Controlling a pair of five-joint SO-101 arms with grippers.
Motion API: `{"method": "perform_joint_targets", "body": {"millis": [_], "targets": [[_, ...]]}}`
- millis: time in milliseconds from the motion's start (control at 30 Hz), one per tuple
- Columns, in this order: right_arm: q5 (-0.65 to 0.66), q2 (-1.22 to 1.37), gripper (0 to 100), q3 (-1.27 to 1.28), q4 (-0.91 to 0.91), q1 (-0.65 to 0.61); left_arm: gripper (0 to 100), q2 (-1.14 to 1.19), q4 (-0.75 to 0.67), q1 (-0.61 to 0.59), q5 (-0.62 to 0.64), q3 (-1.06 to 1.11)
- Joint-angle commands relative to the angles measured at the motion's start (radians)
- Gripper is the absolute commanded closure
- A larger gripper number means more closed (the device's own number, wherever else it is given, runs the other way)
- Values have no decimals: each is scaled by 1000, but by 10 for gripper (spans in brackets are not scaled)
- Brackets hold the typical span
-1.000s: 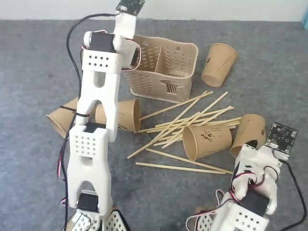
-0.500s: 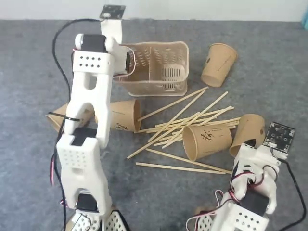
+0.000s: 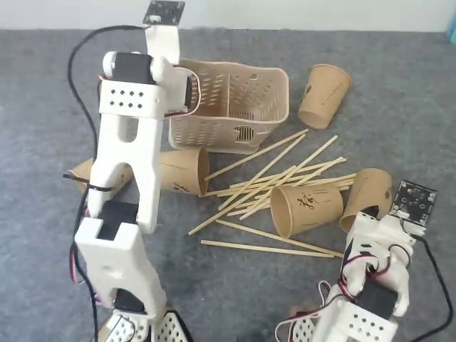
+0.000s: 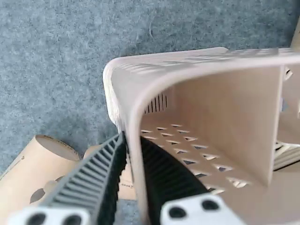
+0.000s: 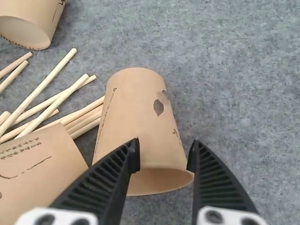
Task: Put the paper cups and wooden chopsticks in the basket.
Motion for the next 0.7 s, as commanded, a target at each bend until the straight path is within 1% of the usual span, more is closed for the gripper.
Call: {"method": "perform_joint_targets", "body": {"millis": [0,100,167,233,300,367,433,667], "targets": [[-3,8,815,12,-12,-8,987,-54,35,6,40,-39],[-3,8,815,12,-12,-8,981,15,31,0,41,-71],[-3,8,815,12,-12,-8,949,75,31,-9,43,-125],[-3,8,815,12,-12,-8,894,129,31,-23,43,-193],[-3,8,815,12,-12,-8,815,166,34,-38,43,-242],[-3,8,815,12,-12,-8,737,173,34,-51,43,-262],[-3,8,815,12,-12,-8,687,164,34,-66,43,-263],[-3,8,815,17,-27,-8,679,26,35,-87,15,-225]]}}
